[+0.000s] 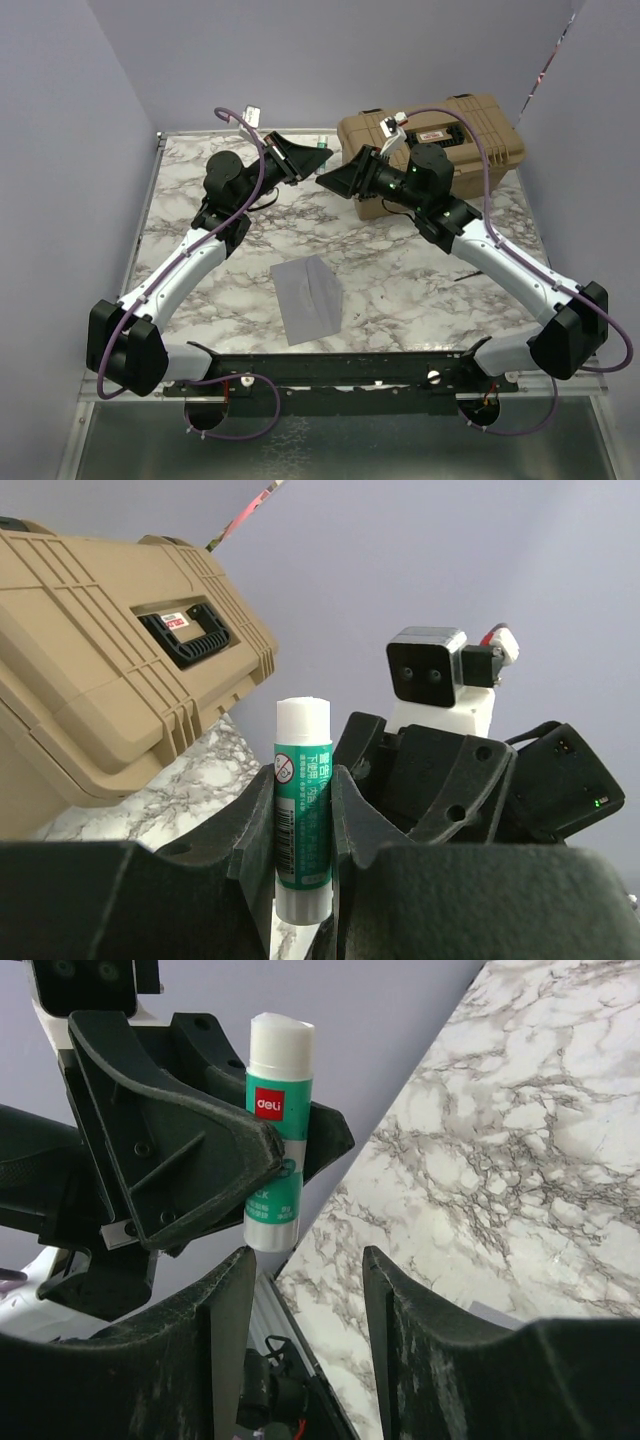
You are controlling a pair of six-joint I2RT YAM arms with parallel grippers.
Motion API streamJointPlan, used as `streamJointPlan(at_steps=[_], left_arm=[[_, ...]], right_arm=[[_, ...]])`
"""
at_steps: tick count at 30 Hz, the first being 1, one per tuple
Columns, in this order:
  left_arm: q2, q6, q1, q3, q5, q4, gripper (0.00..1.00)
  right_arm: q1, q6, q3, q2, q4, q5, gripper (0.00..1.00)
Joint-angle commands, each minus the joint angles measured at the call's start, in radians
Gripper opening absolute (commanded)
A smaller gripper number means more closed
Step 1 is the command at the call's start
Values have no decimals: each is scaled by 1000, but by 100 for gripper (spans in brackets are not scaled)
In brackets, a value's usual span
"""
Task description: Place the letter into the envelope and seal it
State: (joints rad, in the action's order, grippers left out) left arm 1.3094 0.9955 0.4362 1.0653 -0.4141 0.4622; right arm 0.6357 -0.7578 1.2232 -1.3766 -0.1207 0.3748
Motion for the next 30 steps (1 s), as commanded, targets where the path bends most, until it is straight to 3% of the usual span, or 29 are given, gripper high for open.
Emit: streamJointPlan(at_steps=[1, 13, 17, 23, 28, 30], left_arm=[[-14, 6, 6, -10, 9, 35, 0], [-42, -9, 6, -60, 5, 49, 0], [-45, -3, 7, -62, -2, 57, 0], [-48, -3, 6, -54, -80, 72, 2], [-77, -30, -7, -77, -159, 85, 16], [-82, -45, -15, -80, -208, 85, 16]], right_arm=[[5, -37, 31, -21, -60, 38, 50], [4, -105, 13, -62, -133, 47, 45], [5, -113, 21, -71, -126, 40, 34], [3, -84, 19, -59, -101, 34, 1], [-21, 34, 13, -3, -52, 155, 0], [-36, 91, 23, 13, -21, 235, 0]])
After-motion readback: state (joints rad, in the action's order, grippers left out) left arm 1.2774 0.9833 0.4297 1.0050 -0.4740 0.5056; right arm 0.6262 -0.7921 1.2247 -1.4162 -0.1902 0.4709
